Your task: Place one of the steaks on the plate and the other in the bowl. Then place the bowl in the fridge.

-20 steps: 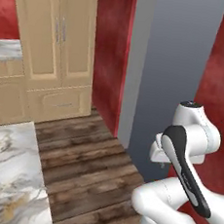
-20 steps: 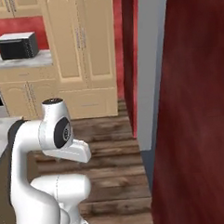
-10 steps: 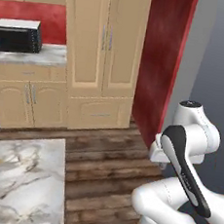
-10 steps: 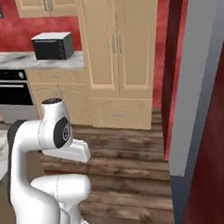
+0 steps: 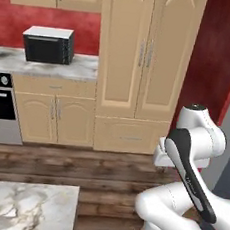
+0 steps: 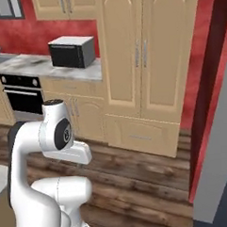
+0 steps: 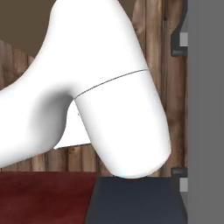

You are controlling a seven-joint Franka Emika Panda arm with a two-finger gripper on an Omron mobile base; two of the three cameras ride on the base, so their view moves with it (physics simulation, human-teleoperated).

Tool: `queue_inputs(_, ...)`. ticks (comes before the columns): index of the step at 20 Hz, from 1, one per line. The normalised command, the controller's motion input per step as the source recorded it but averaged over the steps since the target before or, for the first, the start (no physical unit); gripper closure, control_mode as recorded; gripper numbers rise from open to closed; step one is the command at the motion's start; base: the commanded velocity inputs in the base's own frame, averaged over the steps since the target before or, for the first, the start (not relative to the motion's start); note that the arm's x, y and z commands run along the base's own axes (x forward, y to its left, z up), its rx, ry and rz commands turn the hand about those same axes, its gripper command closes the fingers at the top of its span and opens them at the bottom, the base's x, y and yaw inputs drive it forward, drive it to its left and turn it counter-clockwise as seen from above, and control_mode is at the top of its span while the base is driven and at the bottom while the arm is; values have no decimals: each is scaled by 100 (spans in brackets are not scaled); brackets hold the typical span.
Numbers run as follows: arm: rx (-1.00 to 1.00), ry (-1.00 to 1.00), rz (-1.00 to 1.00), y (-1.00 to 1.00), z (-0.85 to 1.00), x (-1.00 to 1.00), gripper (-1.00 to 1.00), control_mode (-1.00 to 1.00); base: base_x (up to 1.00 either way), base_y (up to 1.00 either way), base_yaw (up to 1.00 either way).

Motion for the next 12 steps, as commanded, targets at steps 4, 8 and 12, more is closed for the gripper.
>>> queue_inputs(4, 0, 0, 0, 0, 0, 0, -100, 100, 85, -16, 54)
queue_inputs(8, 0, 0, 0, 0, 0, 0, -100, 100, 81, -13, 74)
queue_inputs(12, 0, 0, 0, 0, 0, 0, -100, 100, 89, -25, 77)
